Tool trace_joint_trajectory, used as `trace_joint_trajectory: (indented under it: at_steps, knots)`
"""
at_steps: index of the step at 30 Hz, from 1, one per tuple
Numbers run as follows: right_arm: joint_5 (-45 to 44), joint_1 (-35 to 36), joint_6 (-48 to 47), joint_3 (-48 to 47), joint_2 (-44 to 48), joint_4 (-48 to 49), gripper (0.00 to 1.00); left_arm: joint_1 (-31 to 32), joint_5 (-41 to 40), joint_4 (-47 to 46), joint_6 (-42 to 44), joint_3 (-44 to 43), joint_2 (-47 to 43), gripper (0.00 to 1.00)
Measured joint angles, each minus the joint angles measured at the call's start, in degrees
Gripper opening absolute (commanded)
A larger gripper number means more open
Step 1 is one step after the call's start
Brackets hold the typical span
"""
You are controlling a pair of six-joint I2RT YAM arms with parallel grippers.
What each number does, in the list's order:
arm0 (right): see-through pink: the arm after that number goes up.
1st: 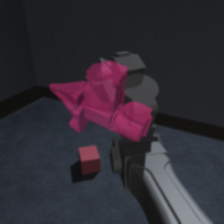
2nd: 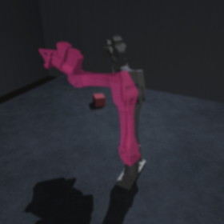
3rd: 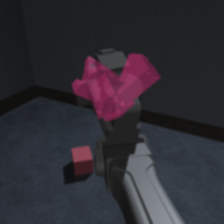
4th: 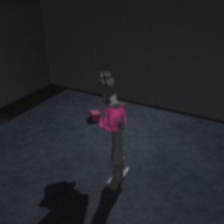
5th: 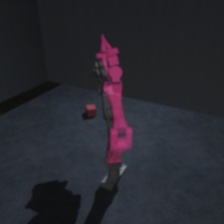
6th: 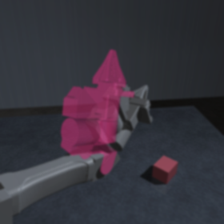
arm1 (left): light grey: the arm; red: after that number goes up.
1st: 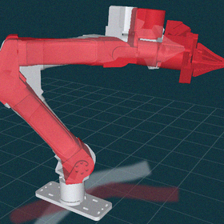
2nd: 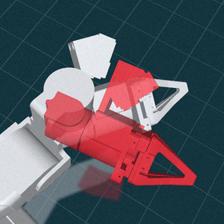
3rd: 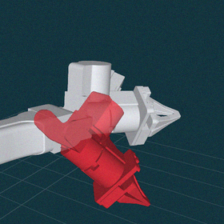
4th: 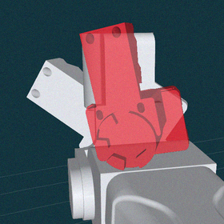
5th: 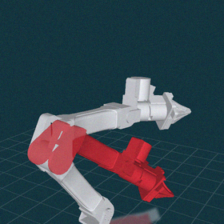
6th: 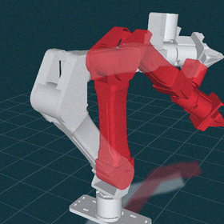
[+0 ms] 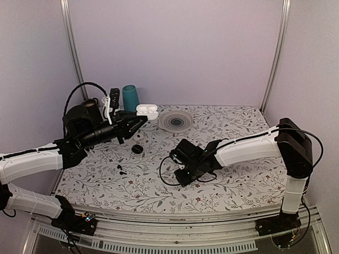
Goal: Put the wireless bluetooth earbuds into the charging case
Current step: Pick up the left earbud from the center of the board, then insert the left earbud into the left side groove of the charging case.
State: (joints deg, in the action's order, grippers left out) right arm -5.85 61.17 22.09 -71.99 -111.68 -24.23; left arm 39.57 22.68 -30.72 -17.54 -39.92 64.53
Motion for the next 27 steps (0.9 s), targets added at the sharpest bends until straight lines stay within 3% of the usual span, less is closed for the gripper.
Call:
trace_joint_trajectory:
  at_steps: [8, 17, 27]
  knots:
    - [-1.01, -2.56, -0.68, 5.62, 11.50, 0.31, 0.03, -0.74, 3.08, 0.22, 1.68, -0.50, 2.38, 0.00]
    - [1.03, -3.82, -6.21, 6.93, 26.08, 1.77, 0.03, -1.90, 16.15, 2.67, 6.01, -5.60, 8.76, 0.00]
    - [9.68, -3.82, -12.74, 6.80, 38.71, 3.28, 0.03, -1.92, 28.30, 7.89, 12.96, -9.66, 11.15, 0.00]
